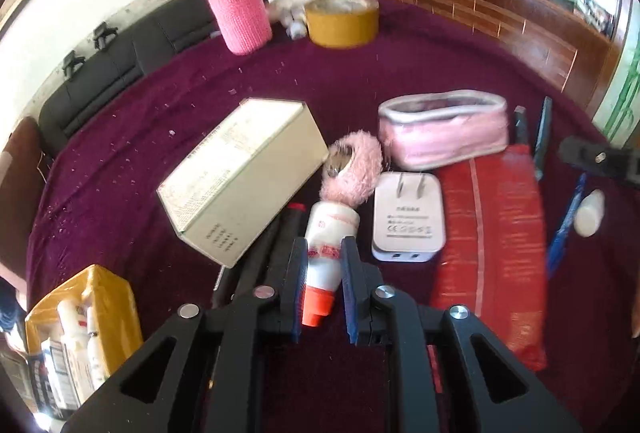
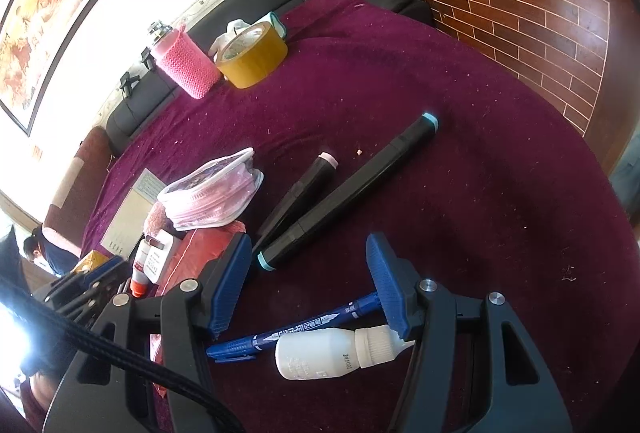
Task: Organize objects
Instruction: 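Grasp the white orange-capped bottle with the left tool and lift it, then carry the bottle over the tray with the left tool while the right tool reaches for the blue pen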
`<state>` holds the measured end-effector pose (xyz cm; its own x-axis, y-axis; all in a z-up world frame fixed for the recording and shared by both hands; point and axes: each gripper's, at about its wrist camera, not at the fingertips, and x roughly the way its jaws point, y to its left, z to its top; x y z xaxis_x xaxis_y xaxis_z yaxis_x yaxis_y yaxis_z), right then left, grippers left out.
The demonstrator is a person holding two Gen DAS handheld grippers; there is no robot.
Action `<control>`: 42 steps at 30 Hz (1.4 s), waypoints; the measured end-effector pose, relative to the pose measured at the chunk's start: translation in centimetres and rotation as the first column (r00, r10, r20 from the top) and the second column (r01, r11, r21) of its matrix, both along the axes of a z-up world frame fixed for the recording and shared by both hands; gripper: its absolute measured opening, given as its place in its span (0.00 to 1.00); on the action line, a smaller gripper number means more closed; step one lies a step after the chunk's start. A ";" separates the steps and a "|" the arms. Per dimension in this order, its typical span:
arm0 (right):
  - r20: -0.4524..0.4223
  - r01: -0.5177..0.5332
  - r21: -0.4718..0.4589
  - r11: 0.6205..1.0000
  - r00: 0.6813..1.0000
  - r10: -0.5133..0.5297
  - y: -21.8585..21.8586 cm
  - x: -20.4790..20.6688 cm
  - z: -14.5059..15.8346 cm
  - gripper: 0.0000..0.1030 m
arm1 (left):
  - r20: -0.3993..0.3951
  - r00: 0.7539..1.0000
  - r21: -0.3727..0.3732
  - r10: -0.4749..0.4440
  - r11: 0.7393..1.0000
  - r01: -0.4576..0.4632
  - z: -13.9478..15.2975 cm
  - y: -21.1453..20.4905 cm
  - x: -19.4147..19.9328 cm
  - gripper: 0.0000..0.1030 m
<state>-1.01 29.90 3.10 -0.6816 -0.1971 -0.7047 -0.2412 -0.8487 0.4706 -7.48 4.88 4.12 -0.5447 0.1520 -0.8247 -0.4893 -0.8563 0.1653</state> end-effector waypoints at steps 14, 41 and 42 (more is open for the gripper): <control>0.011 0.003 0.010 1.000 1.000 -0.003 -0.1 -0.1 -0.2 0.57 | 0.047 0.998 0.045 0.043 0.998 -0.045 -1.7 0.2 -0.9 0.22; 0.064 -0.151 -0.094 0.984 0.985 0.157 -1.2 3.1 -0.6 0.59 | -0.035 0.989 0.482 0.147 0.869 -0.112 7.2 -14.7 16.8 0.22; 0.071 -0.217 -0.129 0.968 0.971 0.227 -2.0 3.5 -0.6 0.59 | -0.035 0.987 0.489 0.154 0.864 -0.118 7.2 -15.0 17.0 0.22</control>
<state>2.53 27.88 2.53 -0.5499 -0.4232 -0.7201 -0.0967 -0.8241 0.5581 9.51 -10.17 11.36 -0.6428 0.4422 -0.6255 -0.3648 -0.8947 -0.2577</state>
